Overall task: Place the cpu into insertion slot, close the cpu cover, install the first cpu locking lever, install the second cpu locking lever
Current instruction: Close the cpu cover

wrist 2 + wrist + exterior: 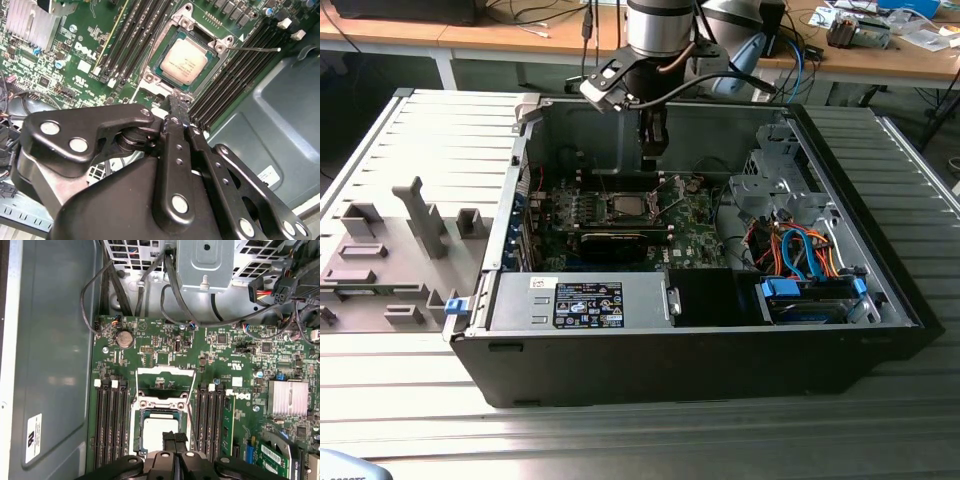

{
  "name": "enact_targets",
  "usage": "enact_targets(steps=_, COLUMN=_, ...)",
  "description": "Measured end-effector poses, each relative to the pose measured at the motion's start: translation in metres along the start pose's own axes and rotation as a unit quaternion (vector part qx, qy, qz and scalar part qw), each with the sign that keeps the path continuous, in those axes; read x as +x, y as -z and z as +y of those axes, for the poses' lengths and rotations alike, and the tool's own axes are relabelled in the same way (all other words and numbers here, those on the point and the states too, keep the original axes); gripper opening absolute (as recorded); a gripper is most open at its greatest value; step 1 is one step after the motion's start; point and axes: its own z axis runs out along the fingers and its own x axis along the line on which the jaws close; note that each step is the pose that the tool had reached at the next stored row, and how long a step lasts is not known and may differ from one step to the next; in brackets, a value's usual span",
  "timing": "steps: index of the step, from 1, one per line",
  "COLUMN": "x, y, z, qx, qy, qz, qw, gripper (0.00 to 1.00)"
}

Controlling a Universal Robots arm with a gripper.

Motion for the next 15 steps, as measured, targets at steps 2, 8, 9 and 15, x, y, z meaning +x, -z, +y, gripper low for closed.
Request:
enact_targets(steps=2, x=-0.0001, y=0.0, z=0.001, qx=0.0, qy=0.0, qz=0.0, qw=1.0, gripper=0.11)
enact_targets(steps=8, x=-0.0003, y=-0.0001, z=0.0042, qx=0.0, qy=0.0, qz=0.0, qw=1.0, gripper=0.11)
enact_targets(steps=9, x=-0.0003, y=-0.0001, z=0.0051, qx=0.0, qy=0.0, qz=0.0, qw=1.0, gripper=0.11)
enact_targets(steps=15, x=-0.0005, y=-0.0002, z=0.0084, qx=0.0, qy=0.0, qz=0.0, qw=1.0, gripper=0.11)
